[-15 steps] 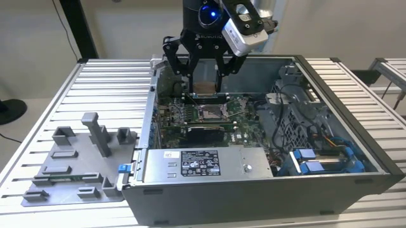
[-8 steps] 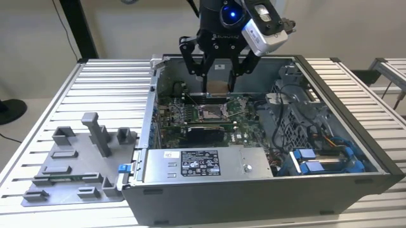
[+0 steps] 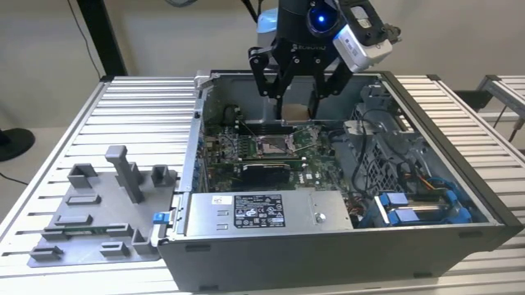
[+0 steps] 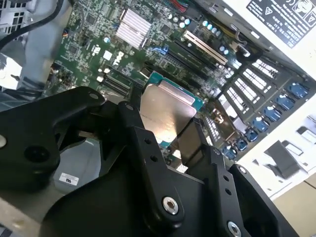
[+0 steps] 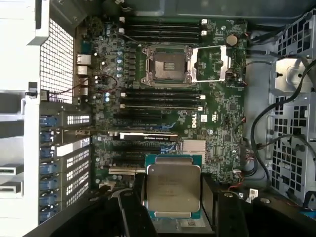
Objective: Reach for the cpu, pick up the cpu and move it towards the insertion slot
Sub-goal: 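Pick up the cpu and move it towards the insertion slot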
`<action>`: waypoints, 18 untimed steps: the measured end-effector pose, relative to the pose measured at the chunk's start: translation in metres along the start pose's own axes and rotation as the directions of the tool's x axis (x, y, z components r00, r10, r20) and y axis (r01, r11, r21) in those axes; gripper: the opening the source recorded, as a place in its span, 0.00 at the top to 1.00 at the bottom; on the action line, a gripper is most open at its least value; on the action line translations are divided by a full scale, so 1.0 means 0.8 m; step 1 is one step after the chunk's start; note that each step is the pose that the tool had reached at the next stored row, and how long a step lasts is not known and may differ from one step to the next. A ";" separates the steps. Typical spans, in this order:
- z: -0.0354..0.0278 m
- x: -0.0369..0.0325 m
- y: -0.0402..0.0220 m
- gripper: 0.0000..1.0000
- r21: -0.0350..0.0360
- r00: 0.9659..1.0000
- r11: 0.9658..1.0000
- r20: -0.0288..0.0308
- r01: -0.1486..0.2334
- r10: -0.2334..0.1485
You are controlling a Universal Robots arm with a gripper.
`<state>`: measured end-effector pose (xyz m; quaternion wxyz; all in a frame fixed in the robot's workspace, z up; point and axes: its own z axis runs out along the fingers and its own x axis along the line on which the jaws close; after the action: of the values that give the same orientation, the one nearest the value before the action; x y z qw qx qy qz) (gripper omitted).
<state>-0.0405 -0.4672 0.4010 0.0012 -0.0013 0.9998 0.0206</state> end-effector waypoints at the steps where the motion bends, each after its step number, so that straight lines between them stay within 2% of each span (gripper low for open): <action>1: 0.0000 -0.0017 0.0000 1.00 0.000 1.000 1.000 0.000 0.000 0.000; 8: 0.0001 -0.0141 0.0000 1.00 0.000 1.000 1.000 0.000 0.000 0.000; 15: 0.0001 -0.0143 0.0001 1.00 0.000 1.000 1.000 0.000 0.000 0.000; 18: 0.0002 -0.0143 0.0025 1.00 0.000 1.000 1.000 0.000 0.000 0.000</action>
<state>-0.0291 -0.4652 0.4010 0.0012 -0.0012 0.9998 0.0208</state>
